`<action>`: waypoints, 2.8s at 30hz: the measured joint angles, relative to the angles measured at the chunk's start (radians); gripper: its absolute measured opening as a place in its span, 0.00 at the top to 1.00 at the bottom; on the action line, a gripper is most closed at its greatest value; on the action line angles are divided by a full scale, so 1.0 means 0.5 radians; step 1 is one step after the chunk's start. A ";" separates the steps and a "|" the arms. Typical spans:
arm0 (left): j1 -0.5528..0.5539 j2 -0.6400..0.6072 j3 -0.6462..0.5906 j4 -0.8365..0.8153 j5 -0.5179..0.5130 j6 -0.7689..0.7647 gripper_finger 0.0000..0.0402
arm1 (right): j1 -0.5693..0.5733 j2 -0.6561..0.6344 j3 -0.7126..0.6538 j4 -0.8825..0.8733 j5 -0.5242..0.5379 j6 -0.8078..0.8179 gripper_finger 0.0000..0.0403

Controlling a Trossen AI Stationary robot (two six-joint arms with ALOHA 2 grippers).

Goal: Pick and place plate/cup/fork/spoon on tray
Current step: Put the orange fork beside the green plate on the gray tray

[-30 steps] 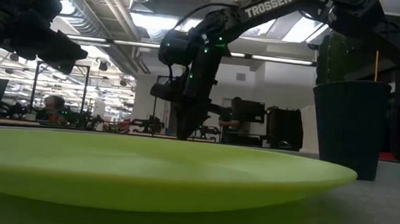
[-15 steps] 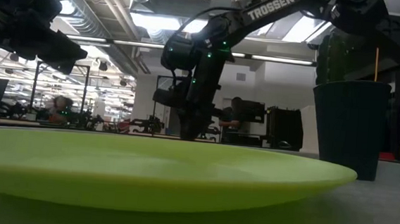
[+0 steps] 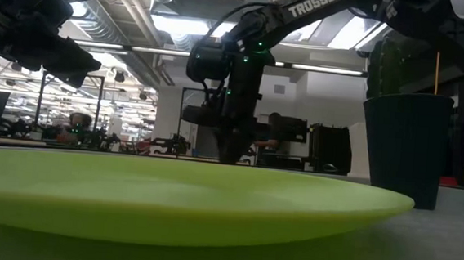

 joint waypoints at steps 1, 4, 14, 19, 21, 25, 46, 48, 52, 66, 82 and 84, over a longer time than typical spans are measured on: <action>0.000 0.000 0.000 0.000 0.001 -0.001 0.81 | 0.002 -0.001 0.000 -0.034 0.000 0.006 0.87; 0.000 0.000 0.000 -0.001 0.001 -0.003 0.81 | 0.016 -0.001 -0.001 -0.091 0.001 0.009 0.87; -0.002 0.000 0.000 -0.004 0.010 -0.004 0.81 | 0.073 -0.001 -0.004 -0.109 -0.014 -0.119 0.87; -0.002 -0.001 0.000 -0.005 0.011 -0.004 0.81 | 0.094 0.004 0.055 -0.113 0.073 -0.210 0.87; -0.002 -0.001 0.000 -0.005 0.011 -0.004 0.81 | 0.100 0.006 0.076 -0.106 0.079 -0.215 0.87; -0.002 -0.001 0.000 -0.005 0.008 -0.002 0.81 | 0.123 0.010 0.088 -0.093 0.174 -0.185 0.87; -0.002 -0.001 0.000 -0.005 -0.001 -0.143 0.81 | 0.127 0.012 0.094 -0.110 0.181 0.060 0.87; -0.002 -0.001 0.000 -0.005 -0.001 -0.142 0.81 | 0.121 0.012 0.095 -0.114 0.180 0.054 0.87; -0.002 0.000 0.000 -0.004 -0.001 -0.142 0.81 | 0.076 0.005 0.055 -0.101 0.116 0.046 0.87; -0.002 -0.001 0.000 -0.002 -0.002 -0.142 0.81 | 0.001 -0.007 -0.041 0.101 -0.089 -0.060 0.87; -0.002 0.000 0.000 -0.001 -0.002 -0.142 0.81 | 0.040 -0.002 -0.048 0.123 0.076 -0.042 0.81; -0.002 0.000 -0.001 0.000 -0.004 -0.142 0.81 | 0.038 0.003 -0.050 0.139 0.073 -0.045 0.78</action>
